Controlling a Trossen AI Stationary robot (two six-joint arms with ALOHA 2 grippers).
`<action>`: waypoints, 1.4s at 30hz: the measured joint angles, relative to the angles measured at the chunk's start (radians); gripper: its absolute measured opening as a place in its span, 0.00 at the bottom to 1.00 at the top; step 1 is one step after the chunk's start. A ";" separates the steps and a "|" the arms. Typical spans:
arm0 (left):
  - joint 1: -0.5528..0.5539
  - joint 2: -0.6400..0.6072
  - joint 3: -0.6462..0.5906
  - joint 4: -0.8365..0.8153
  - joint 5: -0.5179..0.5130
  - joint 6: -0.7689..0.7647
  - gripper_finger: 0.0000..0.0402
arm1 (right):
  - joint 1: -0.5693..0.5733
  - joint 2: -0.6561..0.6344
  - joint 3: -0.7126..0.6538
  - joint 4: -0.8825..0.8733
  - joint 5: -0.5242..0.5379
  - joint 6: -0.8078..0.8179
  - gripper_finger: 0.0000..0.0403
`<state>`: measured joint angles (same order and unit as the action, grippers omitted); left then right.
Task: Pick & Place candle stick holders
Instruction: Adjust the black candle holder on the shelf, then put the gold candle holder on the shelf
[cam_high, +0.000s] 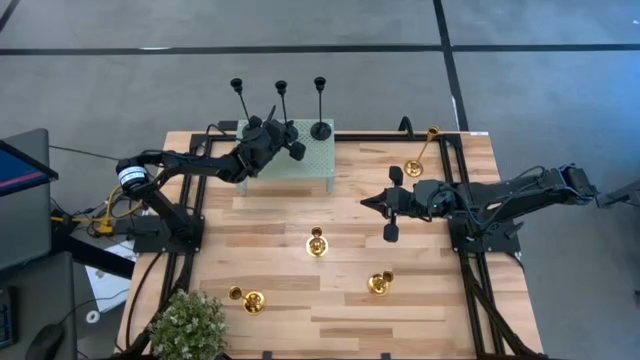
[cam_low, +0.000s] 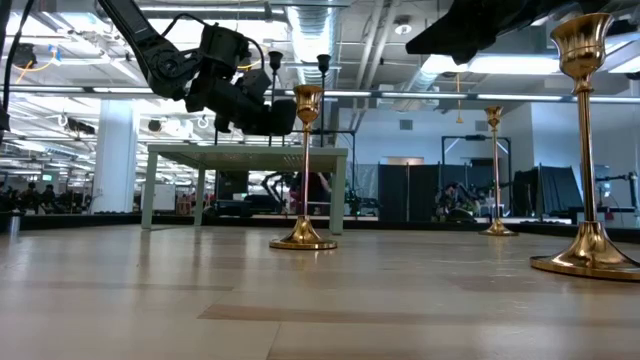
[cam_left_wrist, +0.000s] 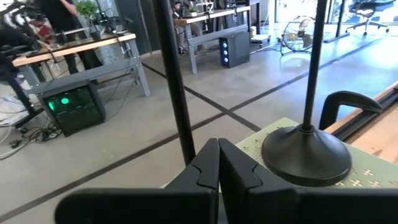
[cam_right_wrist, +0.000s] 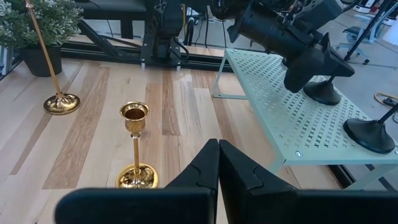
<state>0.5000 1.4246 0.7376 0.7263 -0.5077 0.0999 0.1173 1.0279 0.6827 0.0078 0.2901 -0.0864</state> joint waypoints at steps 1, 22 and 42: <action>0.000 0.000 0.000 0.000 -0.005 0.000 0.00 | 0.000 0.000 0.000 0.000 0.000 0.000 0.00; -0.011 0.000 0.000 0.014 0.303 -0.061 0.01 | 0.000 0.000 0.000 0.000 0.000 0.000 0.00; -0.428 -0.540 -0.002 -0.660 0.423 0.139 0.01 | 0.038 0.000 0.000 0.000 0.000 -0.002 0.00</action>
<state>0.0721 0.8846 0.7361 0.0664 -0.0845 0.2393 0.1549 1.0283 0.6827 0.0074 0.2897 -0.0883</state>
